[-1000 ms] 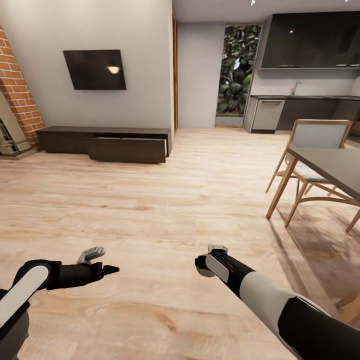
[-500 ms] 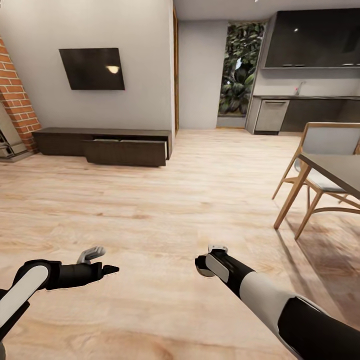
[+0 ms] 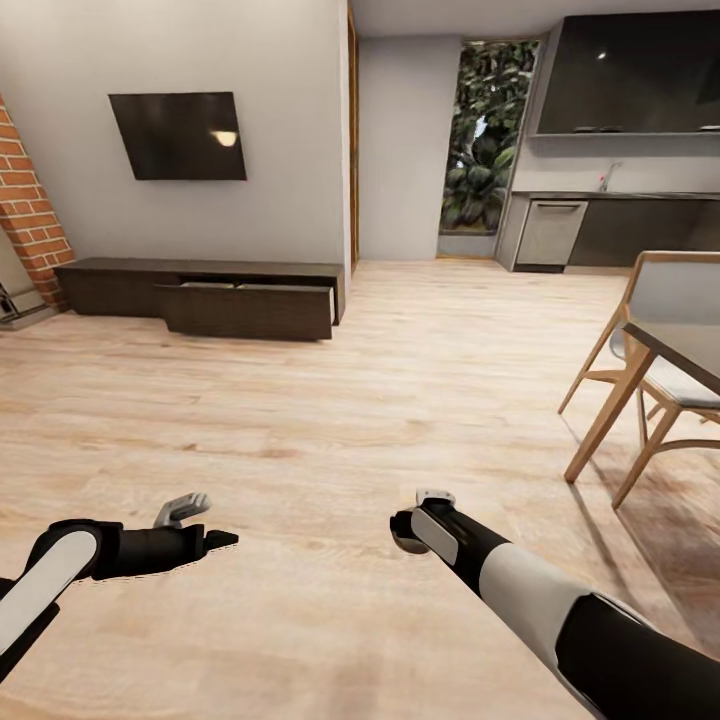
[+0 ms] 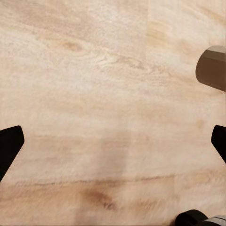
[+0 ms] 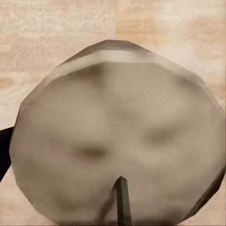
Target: Place each of the two pumpkins and all three candles from the living room inside a cabinet in the living room (use any cabinet), then make sure every cabinet is closed, and position the cauldron so it is next to a table in the living room.
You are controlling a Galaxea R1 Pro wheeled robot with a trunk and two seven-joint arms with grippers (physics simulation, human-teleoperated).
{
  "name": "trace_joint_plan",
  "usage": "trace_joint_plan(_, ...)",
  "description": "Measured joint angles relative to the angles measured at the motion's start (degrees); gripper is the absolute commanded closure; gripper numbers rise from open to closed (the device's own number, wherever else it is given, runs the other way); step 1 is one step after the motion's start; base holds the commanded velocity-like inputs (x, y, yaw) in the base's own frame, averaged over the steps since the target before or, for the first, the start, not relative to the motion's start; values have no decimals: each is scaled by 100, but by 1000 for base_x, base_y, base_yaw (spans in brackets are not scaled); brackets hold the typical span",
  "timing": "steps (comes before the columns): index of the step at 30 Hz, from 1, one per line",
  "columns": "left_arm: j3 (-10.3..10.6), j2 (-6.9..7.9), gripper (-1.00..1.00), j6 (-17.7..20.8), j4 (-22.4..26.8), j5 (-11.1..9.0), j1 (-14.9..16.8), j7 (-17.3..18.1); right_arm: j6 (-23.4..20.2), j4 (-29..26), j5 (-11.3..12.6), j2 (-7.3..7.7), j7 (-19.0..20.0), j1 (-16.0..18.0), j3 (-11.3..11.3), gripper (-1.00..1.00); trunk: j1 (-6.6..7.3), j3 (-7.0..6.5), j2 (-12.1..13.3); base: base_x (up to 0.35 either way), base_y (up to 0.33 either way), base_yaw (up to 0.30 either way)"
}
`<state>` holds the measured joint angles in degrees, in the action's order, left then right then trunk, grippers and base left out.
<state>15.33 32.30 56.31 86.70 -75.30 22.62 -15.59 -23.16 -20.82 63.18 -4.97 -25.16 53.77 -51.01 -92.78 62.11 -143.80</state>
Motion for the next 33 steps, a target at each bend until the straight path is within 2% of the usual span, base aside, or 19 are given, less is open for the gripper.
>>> trace_joint_plan(22, 5, 0, -100, 0, 0, -3, 0, -9, 0, 0, -2, -4, 0, 0, -9, 100, 0, -5, 0, 334, 0, 44)
trace_joint_plan(33, 3, 1, -100, 0, 2, -4, -2, -9, 1, 2, 0, -9, 2, -3, -9, 100, 0, -25, 0, 334, 0, 245)
